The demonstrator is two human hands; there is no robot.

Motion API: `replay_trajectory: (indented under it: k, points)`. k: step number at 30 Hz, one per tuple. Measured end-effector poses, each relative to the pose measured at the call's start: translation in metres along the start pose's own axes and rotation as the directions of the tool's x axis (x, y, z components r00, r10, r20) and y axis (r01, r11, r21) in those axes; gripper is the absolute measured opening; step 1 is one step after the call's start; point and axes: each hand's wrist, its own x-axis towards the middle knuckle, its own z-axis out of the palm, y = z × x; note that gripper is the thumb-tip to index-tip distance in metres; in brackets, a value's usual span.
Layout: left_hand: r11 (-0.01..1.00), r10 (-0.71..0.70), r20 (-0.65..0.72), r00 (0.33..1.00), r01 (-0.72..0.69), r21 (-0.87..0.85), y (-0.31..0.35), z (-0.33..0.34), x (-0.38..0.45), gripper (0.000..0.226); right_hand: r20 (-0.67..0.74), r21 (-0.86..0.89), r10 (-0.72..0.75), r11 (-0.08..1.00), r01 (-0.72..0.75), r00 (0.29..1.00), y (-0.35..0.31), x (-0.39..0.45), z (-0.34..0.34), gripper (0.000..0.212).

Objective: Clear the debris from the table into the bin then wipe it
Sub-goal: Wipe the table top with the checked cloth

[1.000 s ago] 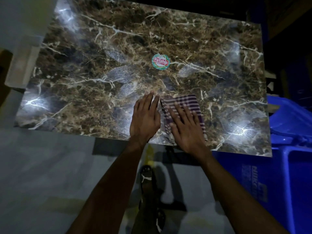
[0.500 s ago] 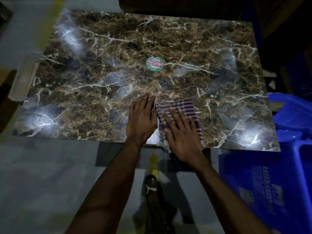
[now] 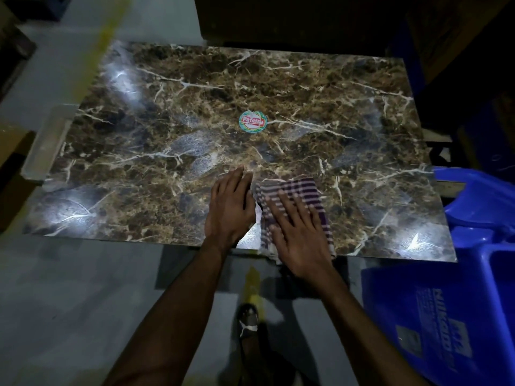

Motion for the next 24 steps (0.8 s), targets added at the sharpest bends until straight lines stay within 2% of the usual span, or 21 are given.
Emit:
replay_trajectory:
  k: [4,8,10,15,17,20,24]
  points:
    - [0.999,0.020,-0.010,1.000,-0.019,0.026,0.001,-0.002,0.000,0.048,-0.012,0.014,0.137,0.991,-0.136,0.991,0.029,0.007,-0.011,0.058]
    - [0.998,0.022,0.009,1.000,-0.023,0.063,0.001,-0.002,-0.001,0.048,-0.042,0.043,0.285,0.958,-0.283,0.958,0.015,0.043,-0.007,0.060]
    - [0.997,0.030,0.003,1.000,-0.030,0.067,0.001,-0.002,-0.001,0.048,-0.041,0.049,0.259,0.965,-0.257,0.965,0.000,0.047,-0.003,0.061]
    - [0.996,0.064,0.016,0.998,-0.064,0.057,-0.001,-0.002,-0.001,0.046,0.010,0.001,0.023,1.000,-0.023,1.000,-0.004,0.001,-0.001,0.058]
    - [0.996,0.066,0.012,0.998,-0.066,0.061,0.000,-0.003,-0.001,0.046,0.027,-0.007,0.050,0.999,-0.050,0.998,0.015,-0.012,-0.007,0.058]
    - [0.993,0.101,0.000,0.995,-0.101,0.069,0.001,-0.004,-0.001,0.043,0.012,0.010,0.172,0.985,-0.172,0.985,0.034,-0.001,-0.014,0.058]
    - [0.992,0.113,-0.003,0.994,-0.113,0.063,0.001,-0.004,-0.002,0.043,-0.038,0.042,0.292,0.956,-0.290,0.956,0.015,0.044,-0.011,0.059]
